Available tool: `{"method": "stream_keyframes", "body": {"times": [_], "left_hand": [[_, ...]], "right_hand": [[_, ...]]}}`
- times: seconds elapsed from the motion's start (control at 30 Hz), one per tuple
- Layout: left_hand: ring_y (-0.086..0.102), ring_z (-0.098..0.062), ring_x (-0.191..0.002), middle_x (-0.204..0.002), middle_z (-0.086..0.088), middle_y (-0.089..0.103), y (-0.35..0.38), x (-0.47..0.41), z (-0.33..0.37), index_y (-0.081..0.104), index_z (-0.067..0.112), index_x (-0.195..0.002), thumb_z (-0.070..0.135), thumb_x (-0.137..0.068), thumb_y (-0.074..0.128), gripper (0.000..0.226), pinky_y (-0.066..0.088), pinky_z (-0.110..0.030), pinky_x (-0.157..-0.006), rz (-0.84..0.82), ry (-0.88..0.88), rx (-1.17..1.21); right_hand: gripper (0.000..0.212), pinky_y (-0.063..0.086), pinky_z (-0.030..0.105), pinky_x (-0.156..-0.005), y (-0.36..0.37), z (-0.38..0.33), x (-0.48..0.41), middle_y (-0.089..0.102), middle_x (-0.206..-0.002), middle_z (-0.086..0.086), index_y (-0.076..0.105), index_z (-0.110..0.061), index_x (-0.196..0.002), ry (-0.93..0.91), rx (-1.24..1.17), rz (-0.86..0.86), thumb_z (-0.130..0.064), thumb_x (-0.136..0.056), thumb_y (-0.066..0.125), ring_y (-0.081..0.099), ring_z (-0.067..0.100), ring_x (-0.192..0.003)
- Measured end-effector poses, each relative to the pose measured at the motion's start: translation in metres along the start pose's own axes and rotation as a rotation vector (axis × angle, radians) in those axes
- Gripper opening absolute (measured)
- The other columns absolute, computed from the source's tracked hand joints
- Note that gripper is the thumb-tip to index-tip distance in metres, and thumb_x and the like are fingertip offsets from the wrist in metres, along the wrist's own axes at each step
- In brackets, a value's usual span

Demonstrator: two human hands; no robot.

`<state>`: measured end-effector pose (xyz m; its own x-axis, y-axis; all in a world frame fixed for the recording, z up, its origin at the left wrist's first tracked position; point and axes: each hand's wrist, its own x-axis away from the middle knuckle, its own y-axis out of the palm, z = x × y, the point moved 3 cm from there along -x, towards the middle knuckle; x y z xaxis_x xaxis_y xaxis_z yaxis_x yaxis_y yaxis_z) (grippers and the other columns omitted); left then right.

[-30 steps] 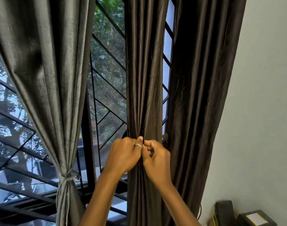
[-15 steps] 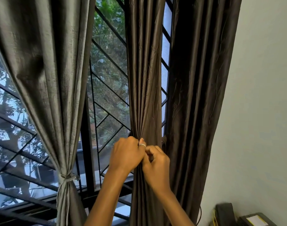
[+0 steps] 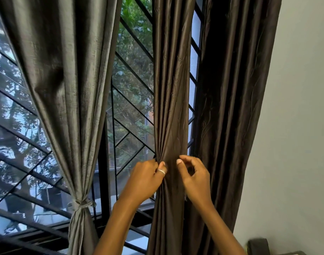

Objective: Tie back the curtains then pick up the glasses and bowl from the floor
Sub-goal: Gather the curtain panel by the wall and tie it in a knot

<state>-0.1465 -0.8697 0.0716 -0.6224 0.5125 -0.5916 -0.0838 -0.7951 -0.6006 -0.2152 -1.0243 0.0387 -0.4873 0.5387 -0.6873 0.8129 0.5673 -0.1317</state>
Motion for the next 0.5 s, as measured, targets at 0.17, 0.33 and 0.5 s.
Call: {"method": "stream_keyframes", "body": {"times": [0.17, 0.33, 0.5], "left_hand": [[0.031, -0.012, -0.047, -0.047, 0.008, 0.031, -0.004, 0.007, -0.010, 0.033, 0.019, -0.055, 0.030, -0.101, 0.051, 0.051, 0.028, -0.029, -0.053, -0.070, -0.101, 0.281], [0.057, -0.026, -0.071, -0.071, -0.016, 0.059, -0.002, 0.007, -0.023, 0.054, -0.005, -0.070, 0.033, -0.102, 0.049, 0.049, 0.051, -0.044, -0.073, -0.131, -0.267, 0.633], [0.072, -0.020, -0.078, -0.083, -0.011, 0.075, -0.002, 0.011, -0.013, 0.075, 0.013, -0.071, 0.016, -0.102, 0.043, 0.045, 0.056, -0.029, -0.072, -0.136, -0.381, 0.880]], "right_hand": [[0.063, 0.050, 0.024, -0.096, 0.002, 0.016, -0.025, 0.058, -0.130, -0.012, 0.054, -0.031, -0.132, 0.226, -0.143, -0.198, -0.058, -0.078, 0.073, 0.058, 0.004, -0.118], [0.076, 0.047, 0.046, -0.109, 0.007, 0.024, -0.044, 0.064, -0.135, -0.003, 0.053, -0.031, -0.136, 0.412, -0.426, -0.470, -0.060, -0.071, 0.080, 0.063, 0.016, -0.121], [0.109, 0.049, 0.047, -0.107, 0.012, 0.022, -0.046, 0.065, -0.133, 0.011, 0.049, -0.013, -0.142, 0.554, -0.677, -0.626, -0.055, -0.052, 0.094, 0.063, 0.027, -0.123]]}}
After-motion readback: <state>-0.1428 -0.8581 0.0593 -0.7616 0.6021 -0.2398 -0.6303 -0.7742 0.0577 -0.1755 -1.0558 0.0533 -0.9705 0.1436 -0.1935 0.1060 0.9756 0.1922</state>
